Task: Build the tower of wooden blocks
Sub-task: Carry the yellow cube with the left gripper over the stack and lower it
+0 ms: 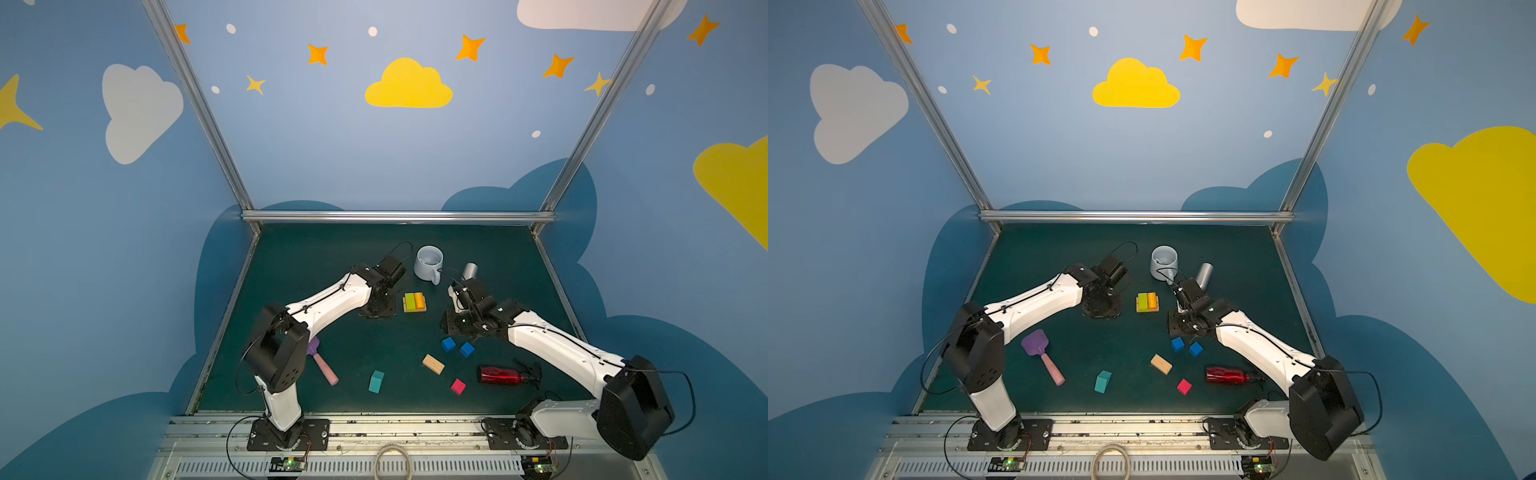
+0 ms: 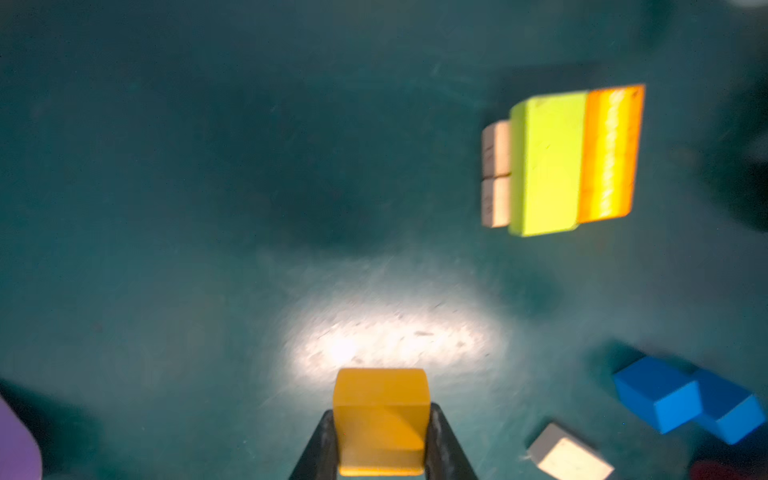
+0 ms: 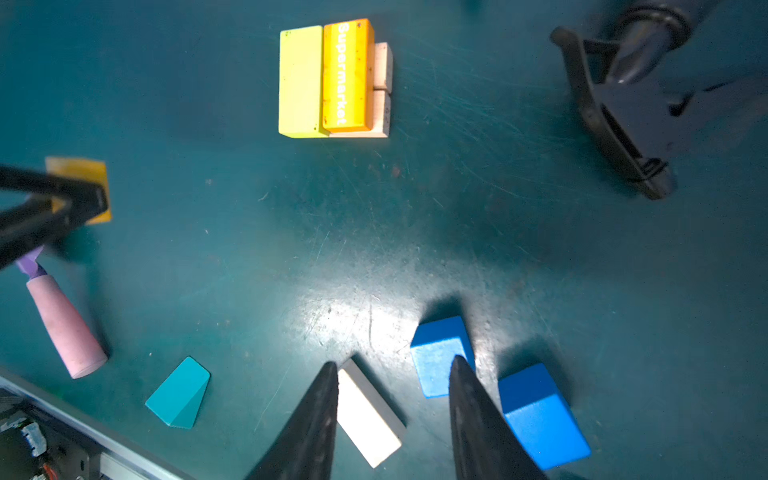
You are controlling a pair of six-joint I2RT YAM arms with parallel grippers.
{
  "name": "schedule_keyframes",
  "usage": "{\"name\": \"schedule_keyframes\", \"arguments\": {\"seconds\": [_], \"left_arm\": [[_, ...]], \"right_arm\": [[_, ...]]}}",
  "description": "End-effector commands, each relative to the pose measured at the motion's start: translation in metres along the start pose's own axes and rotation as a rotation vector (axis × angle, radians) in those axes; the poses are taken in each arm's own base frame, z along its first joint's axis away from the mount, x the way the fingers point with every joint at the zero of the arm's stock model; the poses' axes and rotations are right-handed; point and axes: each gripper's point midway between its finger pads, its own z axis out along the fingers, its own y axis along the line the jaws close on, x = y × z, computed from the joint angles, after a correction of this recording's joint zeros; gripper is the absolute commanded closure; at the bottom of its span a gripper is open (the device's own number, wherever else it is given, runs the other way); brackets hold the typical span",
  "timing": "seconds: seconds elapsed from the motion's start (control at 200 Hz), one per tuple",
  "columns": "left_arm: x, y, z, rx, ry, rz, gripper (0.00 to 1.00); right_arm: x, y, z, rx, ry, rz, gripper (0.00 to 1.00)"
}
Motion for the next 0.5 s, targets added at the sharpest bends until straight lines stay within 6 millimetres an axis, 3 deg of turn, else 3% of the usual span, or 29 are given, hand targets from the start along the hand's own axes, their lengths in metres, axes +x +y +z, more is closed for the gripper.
{"name": "schedule_keyframes", "arguments": {"seconds": [0.0, 0.175, 0.496], "left_arm": [[-0.007, -0.006, 0.007, -0.029, 0.045, 0.017, 0.71], [-0.03, -0.021, 0.018, -0.054, 0.057, -0.003, 0.73], [-0.045, -0.044, 0.034, -0.071, 0.074, -0.043, 0.75]], "right_arm": [[0.003, -0.009, -0.008, 0.019, -0.012, 0.003, 0.57], [0.003, -0.017, -0.013, 0.024, -0.032, 0.017, 0.57], [0.003, -0.023, -0.007, 0.019, -0.028, 0.014, 0.57]]}}
